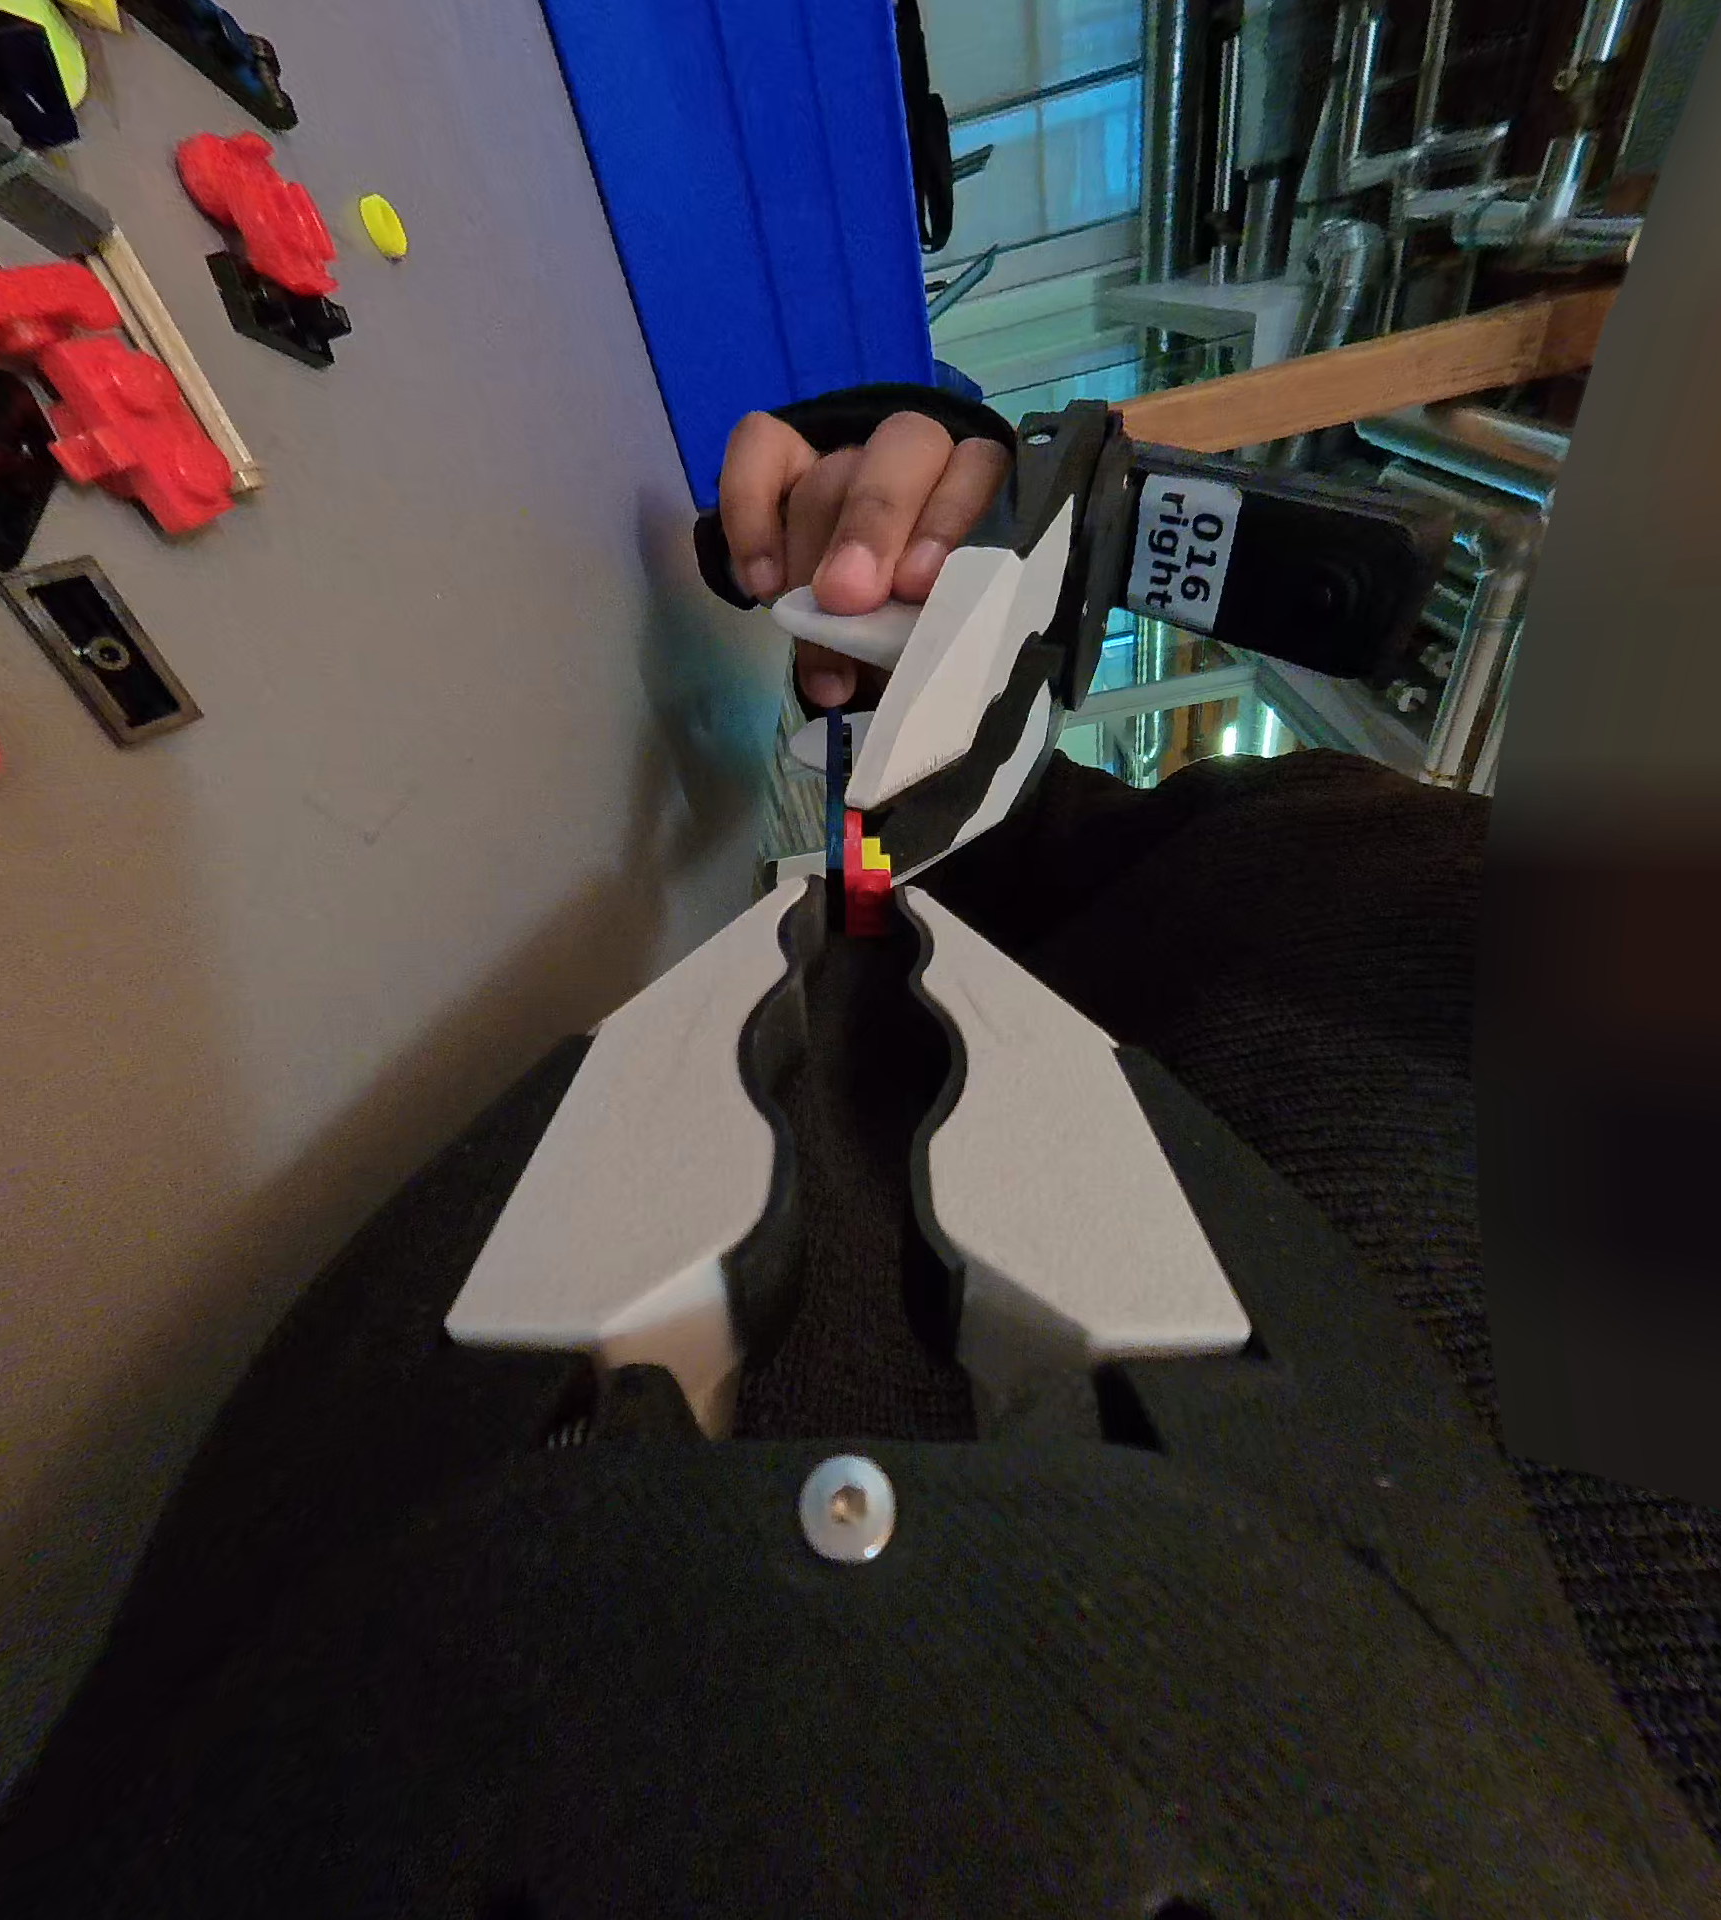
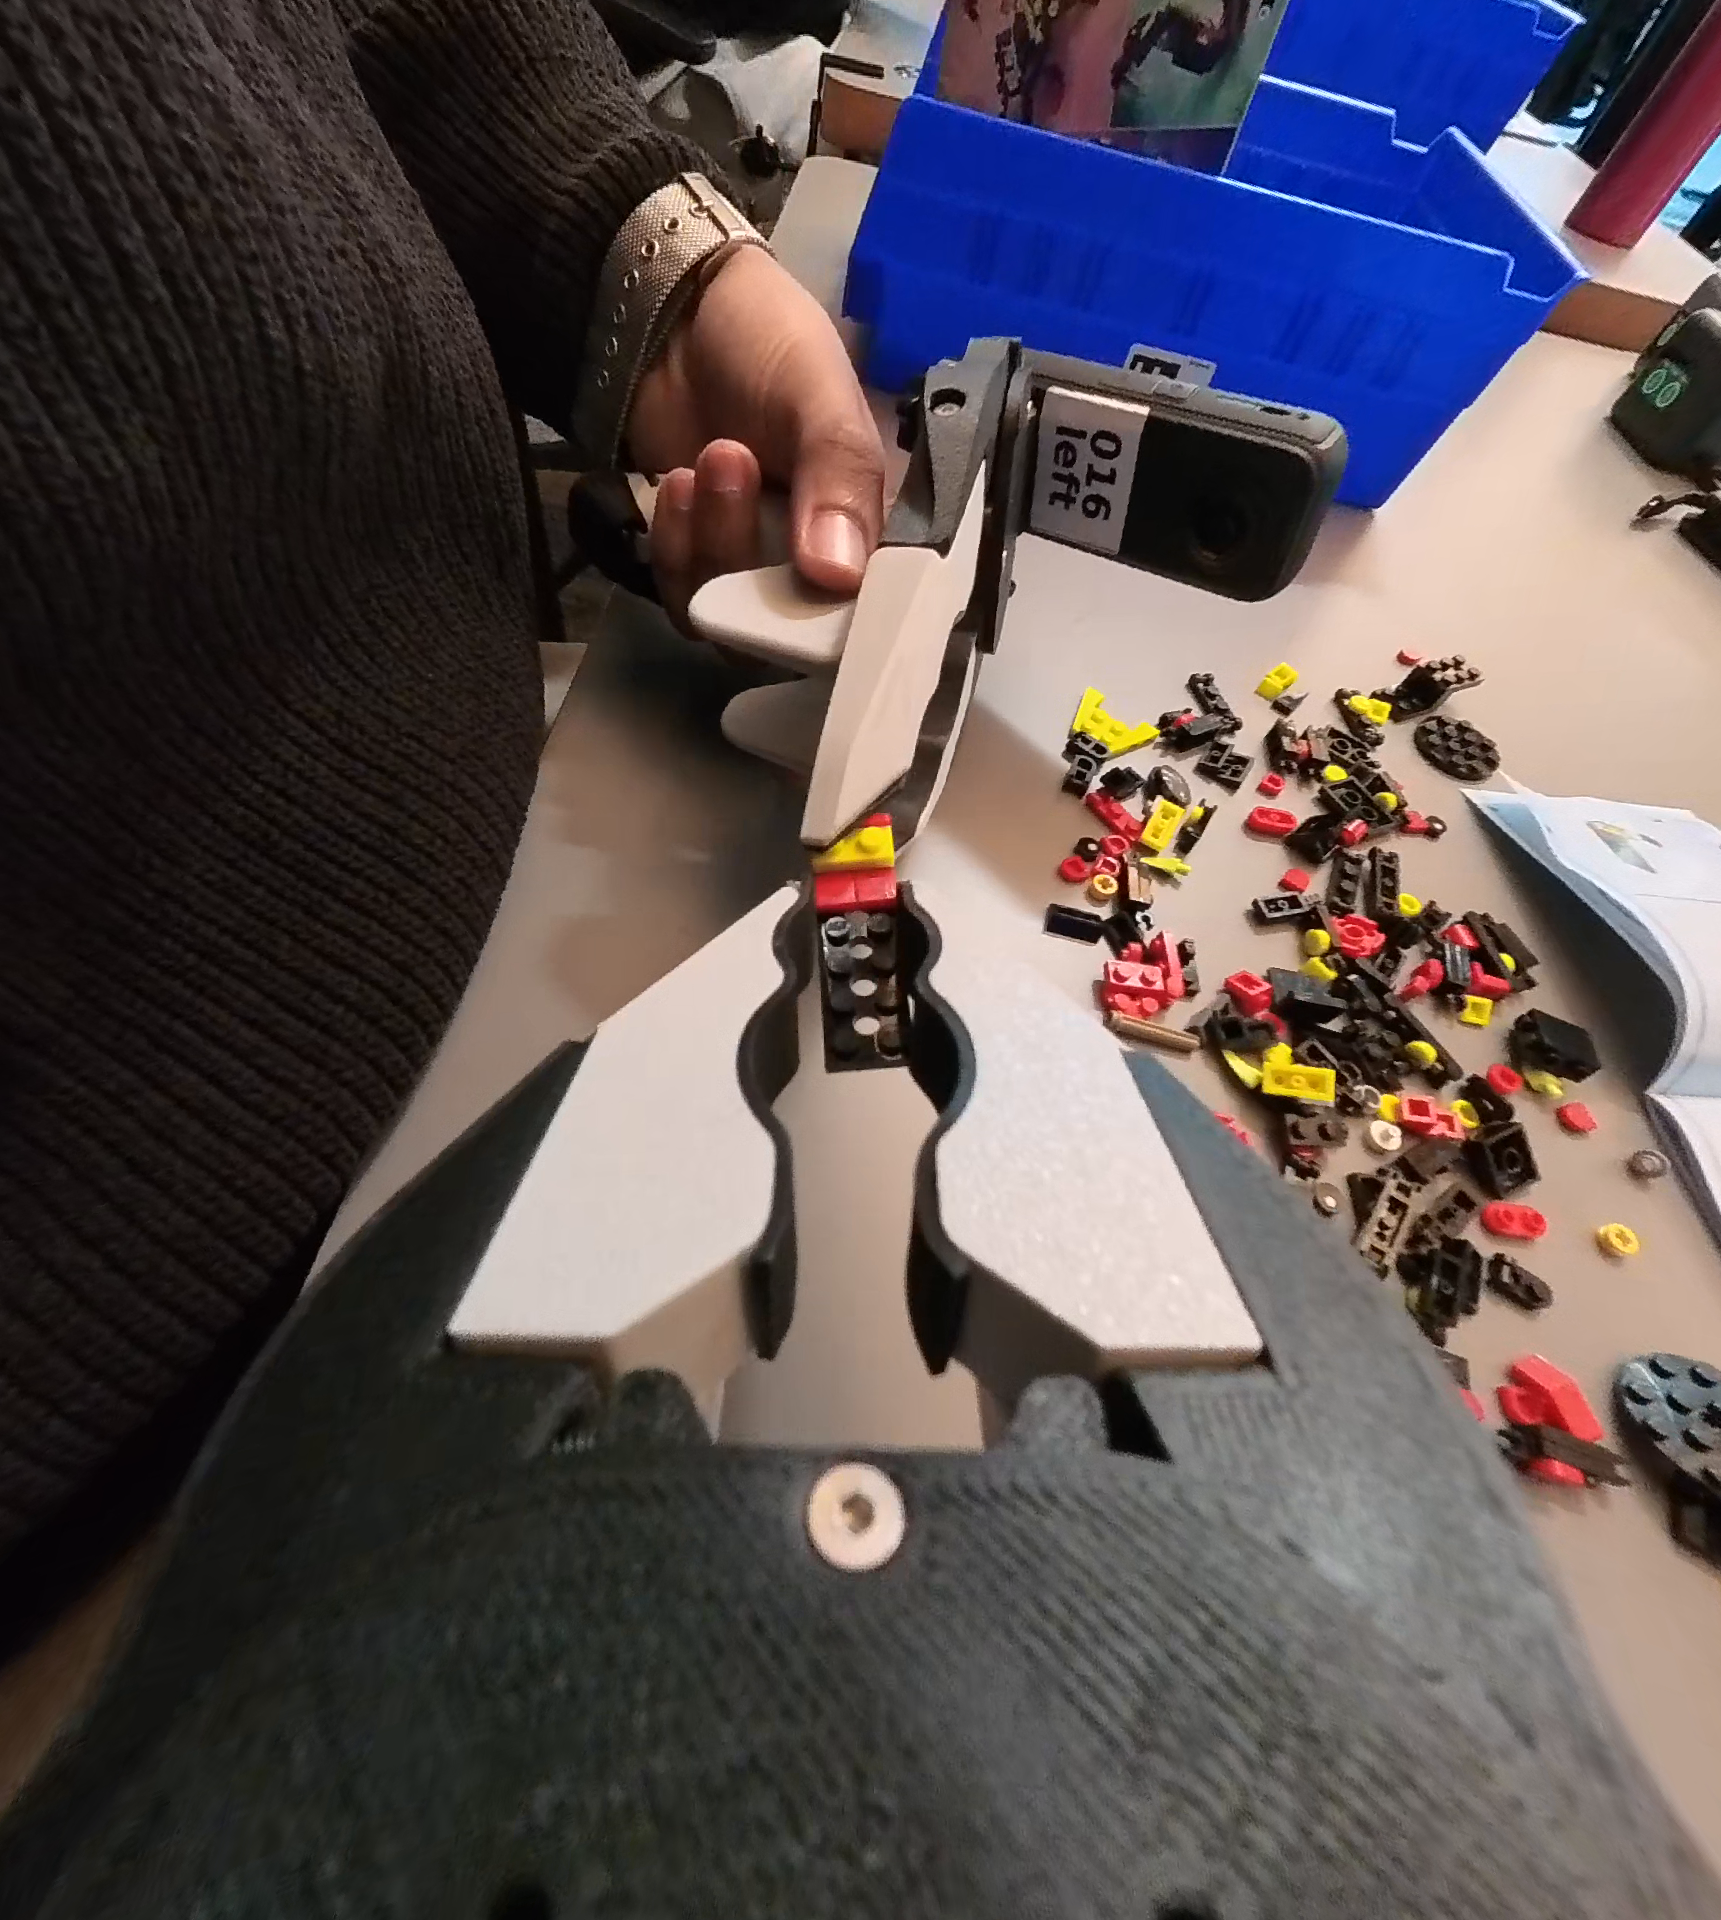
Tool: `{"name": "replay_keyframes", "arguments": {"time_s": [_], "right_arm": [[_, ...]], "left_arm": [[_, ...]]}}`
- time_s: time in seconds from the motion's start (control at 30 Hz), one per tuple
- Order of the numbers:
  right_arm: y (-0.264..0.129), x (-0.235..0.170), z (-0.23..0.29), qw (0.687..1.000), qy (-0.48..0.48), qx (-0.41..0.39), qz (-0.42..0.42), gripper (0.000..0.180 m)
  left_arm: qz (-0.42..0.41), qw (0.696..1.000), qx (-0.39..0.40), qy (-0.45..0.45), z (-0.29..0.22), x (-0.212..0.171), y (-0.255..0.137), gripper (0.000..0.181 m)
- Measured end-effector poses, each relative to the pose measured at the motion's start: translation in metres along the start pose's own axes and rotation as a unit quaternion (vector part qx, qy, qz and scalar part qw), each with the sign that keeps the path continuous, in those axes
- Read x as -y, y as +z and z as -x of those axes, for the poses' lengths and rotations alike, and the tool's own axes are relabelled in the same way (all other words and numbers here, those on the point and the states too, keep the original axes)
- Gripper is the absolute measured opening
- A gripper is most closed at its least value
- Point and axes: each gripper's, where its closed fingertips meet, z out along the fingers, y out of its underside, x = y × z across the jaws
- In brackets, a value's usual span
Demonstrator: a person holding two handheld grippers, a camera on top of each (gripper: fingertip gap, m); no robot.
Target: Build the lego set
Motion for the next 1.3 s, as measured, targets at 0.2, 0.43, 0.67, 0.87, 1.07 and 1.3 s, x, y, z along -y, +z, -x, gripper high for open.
{"name": "replay_keyframes", "arguments": {"time_s": [0.2, 0.43, 0.67, 0.87, 1.07, 1.3], "right_arm": [[0.0, -0.0001, -0.0004, 1.0, -0.003, 0.0, 0.001, 0.013], [-0.0001, 0.0011, -0.0012, 1.0, -0.001, -0.004, -0.001, 0.013], [0.0039, -0.0014, 0.001, 1.0, -0.004, -0.004, 0.004, 0.02], [0.0038, -0.0006, 0.0029, 1.0, -0.014, -0.002, 0.002, 0.014], [0.0045, -0.0008, 0.0051, 1.0, -0.022, 0.001, 0.003, 0.014], [0.0028, 0.0017, 0.0069, 1.0, -0.024, 0.009, 0.004, 0.014]], "left_arm": [[0.0, 1.0, 0.0, 0.0, 0.0002, 0.0002, -0.0001, 0.007], [-0.002, 1.0, -0.004, -0.002, -0.0009, 0.0009, -0.0005, 0.007], [0.004, 1.0, -0.004, -0.002, -0.0009, -0.0012, 0.0011, 0.007], [0.01, 1.0, -0.007, -0.004, -0.0015, -0.003, 0.0023, 0.007], [0.016, 1.0, -0.007, -0.008, -0.0011, -0.0052, 0.0029, 0.007], [0.014, 1.0, -0.013, -0.01, -0.0037, -0.0058, 0.0041, 0.006]]}}
